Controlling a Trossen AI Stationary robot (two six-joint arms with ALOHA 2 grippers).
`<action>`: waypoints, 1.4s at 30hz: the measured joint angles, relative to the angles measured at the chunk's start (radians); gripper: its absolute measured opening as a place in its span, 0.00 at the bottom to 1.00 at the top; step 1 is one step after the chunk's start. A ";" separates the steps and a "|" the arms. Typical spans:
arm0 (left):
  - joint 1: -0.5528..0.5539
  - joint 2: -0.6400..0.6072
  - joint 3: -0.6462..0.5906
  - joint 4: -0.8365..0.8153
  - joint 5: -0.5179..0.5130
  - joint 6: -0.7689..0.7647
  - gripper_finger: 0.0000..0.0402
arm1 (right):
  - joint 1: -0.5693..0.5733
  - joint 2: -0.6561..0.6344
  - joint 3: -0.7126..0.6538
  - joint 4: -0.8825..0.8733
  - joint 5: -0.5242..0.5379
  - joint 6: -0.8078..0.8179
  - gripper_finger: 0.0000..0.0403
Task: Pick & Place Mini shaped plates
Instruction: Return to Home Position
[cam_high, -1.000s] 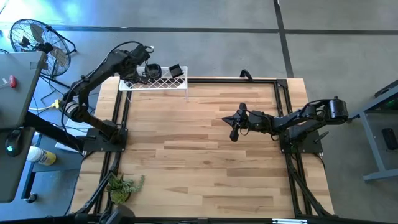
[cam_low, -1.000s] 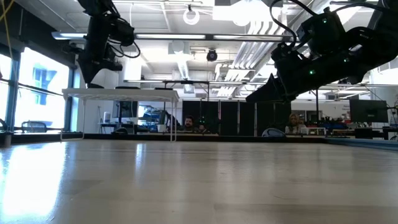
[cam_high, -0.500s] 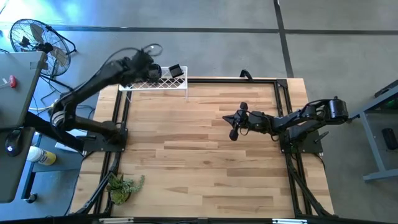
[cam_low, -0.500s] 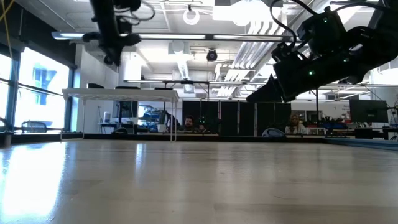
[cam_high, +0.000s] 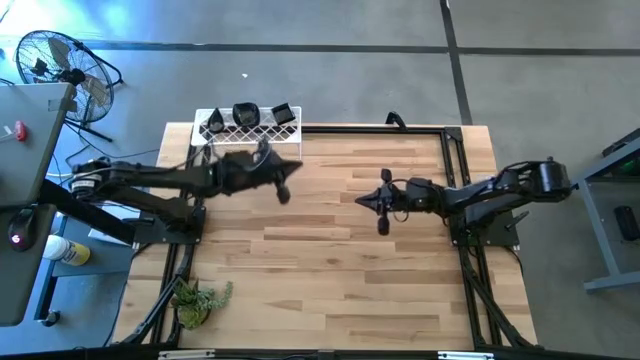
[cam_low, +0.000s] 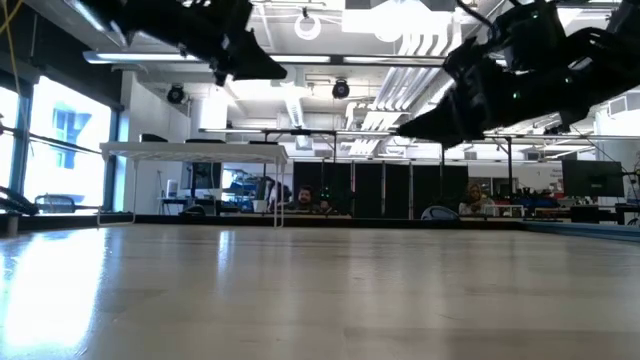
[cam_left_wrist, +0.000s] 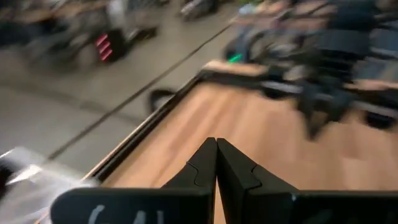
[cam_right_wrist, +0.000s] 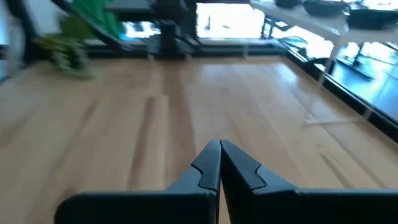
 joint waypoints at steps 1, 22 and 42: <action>-0.018 0.000 -0.038 0.074 0.026 0.023 0.01 | -0.013 -0.026 0.000 -0.017 -0.042 -0.008 0.00; -0.143 -0.108 -0.343 0.349 0.057 0.043 0.01 | -0.165 -0.931 -0.278 -0.455 -0.049 -0.016 0.00; -0.133 -0.554 -0.633 0.329 0.212 0.066 0.00 | -0.167 -1.344 -0.284 -0.810 0.001 -0.016 0.01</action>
